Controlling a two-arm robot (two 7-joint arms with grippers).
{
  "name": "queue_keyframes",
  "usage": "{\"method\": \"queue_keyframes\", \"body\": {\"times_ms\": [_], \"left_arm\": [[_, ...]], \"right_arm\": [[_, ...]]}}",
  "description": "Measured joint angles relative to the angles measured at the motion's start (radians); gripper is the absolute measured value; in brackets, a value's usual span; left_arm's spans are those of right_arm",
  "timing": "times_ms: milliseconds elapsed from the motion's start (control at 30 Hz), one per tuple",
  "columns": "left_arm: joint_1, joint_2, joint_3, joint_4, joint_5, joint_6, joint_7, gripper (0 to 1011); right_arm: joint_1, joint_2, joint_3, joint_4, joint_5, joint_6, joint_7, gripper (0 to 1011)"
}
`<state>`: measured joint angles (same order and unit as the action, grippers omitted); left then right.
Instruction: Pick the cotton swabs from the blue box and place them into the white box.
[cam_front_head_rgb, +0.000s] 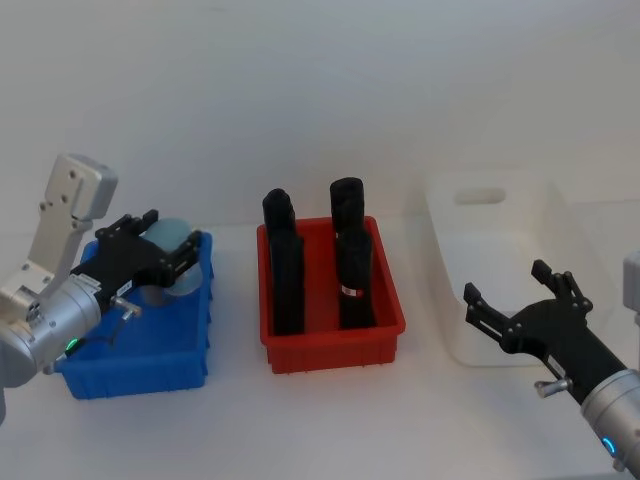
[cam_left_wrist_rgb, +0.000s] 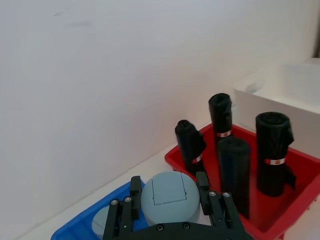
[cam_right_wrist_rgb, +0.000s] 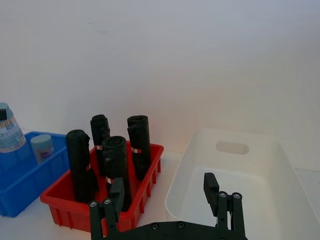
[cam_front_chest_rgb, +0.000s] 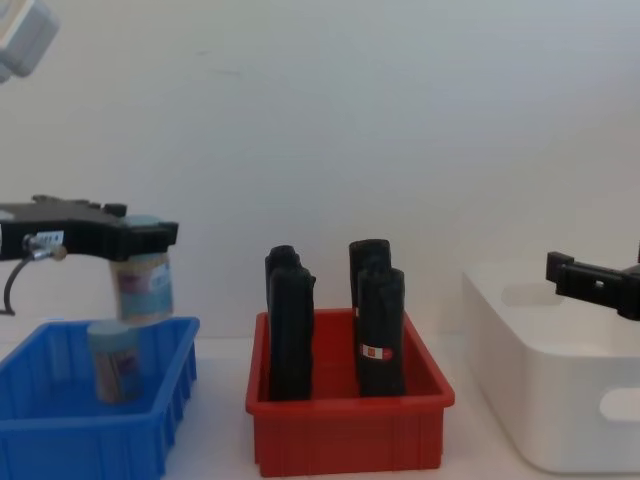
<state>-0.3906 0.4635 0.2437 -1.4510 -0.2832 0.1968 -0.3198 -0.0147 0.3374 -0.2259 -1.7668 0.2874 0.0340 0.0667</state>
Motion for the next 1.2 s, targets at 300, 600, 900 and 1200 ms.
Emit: {"method": "queue_keyframes", "body": {"times_ms": [300, 600, 900, 1200], "left_arm": [[-0.014, 0.011, 0.000, -0.051, 0.005, 0.006, -0.118, 669], [-0.042, 0.012, 0.005, -0.073, -0.001, 0.011, -0.248, 669], [-0.081, 0.002, 0.016, -0.076, -0.013, 0.017, -0.371, 669], [-0.115, -0.010, 0.028, -0.075, -0.025, 0.028, -0.462, 669]], "right_arm": [[0.000, 0.000, 0.000, 0.000, 0.000, 0.000, 0.000, 1002], [0.000, 0.000, 0.000, 0.000, 0.000, 0.000, 0.000, 1002], [0.000, 0.000, 0.000, 0.000, 0.000, 0.000, 0.000, 1001], [0.001, 0.000, 0.000, 0.000, -0.001, 0.001, 0.006, 1002]]}}
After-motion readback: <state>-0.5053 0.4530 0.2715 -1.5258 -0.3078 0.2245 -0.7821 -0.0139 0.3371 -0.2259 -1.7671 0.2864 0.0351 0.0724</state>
